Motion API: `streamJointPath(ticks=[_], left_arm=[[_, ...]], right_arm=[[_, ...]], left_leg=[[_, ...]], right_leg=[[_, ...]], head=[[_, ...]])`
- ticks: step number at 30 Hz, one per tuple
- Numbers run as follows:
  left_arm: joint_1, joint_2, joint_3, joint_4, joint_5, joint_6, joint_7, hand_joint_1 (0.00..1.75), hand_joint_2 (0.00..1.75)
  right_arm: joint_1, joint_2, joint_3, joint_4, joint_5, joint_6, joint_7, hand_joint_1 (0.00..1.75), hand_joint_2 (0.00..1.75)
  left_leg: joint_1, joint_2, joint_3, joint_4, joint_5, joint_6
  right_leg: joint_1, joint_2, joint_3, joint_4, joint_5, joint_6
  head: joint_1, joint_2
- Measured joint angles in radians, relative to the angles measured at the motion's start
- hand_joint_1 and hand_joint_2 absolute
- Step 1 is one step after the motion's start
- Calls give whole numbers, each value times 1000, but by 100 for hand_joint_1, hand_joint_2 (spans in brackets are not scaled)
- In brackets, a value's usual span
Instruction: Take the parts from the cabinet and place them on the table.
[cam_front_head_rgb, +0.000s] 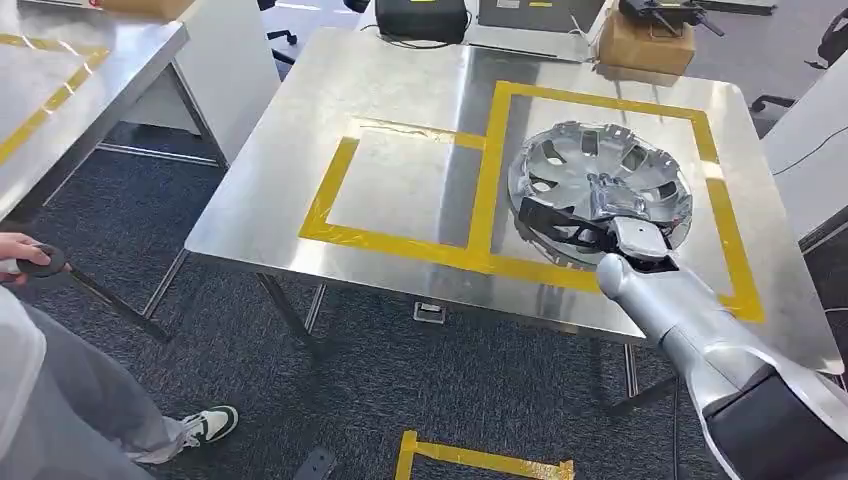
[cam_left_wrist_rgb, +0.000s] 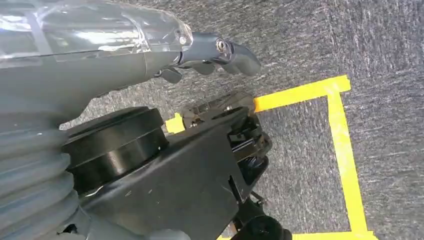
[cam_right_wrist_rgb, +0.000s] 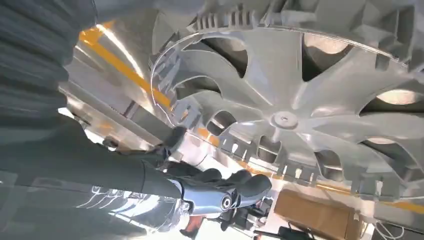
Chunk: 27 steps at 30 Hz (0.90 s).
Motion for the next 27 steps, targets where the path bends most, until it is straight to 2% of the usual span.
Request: streamJointPath(ticks=[4, 6, 8, 10, 11, 13, 14, 17, 20, 25, 27], left_arm=[[0, 0, 0, 0, -2, -2, 0, 0, 175], [0, 0, 0, 0, -2, -2, -1, 0, 175], [1, 0, 0, 0, -2, -2, -1, 0, 175], [2, 1, 0, 0, -2, -2, -1, 0, 175], [2, 1, 0, 0, -2, 2, -2, 0, 175], [3, 1, 0, 0, -2, 6, -2, 0, 175], [3, 1, 0, 0, 0, 7, -3, 0, 175], [9, 0, 2, 0, 17, 14, -20, 0, 175], [22, -2, 7, 0, 44, 23, -35, 0, 175], [43, -4, 22, 0, 79, 34, -45, 0, 175], [49, -3, 29, 1, 84, 34, -46, 0, 175]], right_arm=[[-5, 8, -7, -6, -37, -23, -36, 0, 175], [-13, 18, -24, -19, -121, -71, -99, 0, 175], [-21, 33, -58, -53, -277, -148, -198, 0, 175], [-22, 35, -62, -58, -292, -160, -215, 0, 175], [-22, 50, -103, -134, -445, -232, -283, 0, 175], [-21, 53, -146, -269, -529, -299, -265, 0, 175], [-18, 54, -161, -327, -567, -316, -285, 0, 175], [25, 51, -224, -521, -760, -391, -426, 0, 175], [118, 30, -301, -801, -918, -487, -497, 0, 175], [320, -22, -413, -1179, -1005, -542, -614, 0, 175], [382, -40, -444, -1292, -1011, -544, -633, 0, 175]], left_leg=[[0, 5, 0, 0, 0, 0], [0, 9, 0, 0, 0, 0], [0, 16, 0, -1, 0, 0], [0, 17, 1, -1, 0, 0], [0, 22, 2, -1, 0, 0], [0, 22, 3, -1, -1, 0], [0, 20, 3, -1, -1, 0], [1, 13, 4, -1, -1, -1], [1, 1, 5, -1, -1, -1], [0, -24, 7, -1, -2, 0], [0, -27, 6, -1, -2, 0]], right_leg=[[0, 3, 0, 0, 0, 0], [0, 5, 0, 1, 1, 1], [0, 10, 0, 1, 2, 2], [0, 11, -1, 1, 2, 2], [0, 15, -2, 2, 2, 2], [0, 15, -2, 2, 2, 2], [1, 15, -2, 2, 2, 2], [1, 12, -2, 2, 1, 2], [0, 7, 0, 1, 0, 0], [-1, -10, 7, -3, -6, 5], [-1, -12, 7, -3, -6, 5]], head=[[0, 0], [0, 0], [0, 0], [0, 0], [0, 0], [0, 0], [0, 0], [0, 0], [0, 0], [0, 0], [0, 0]])
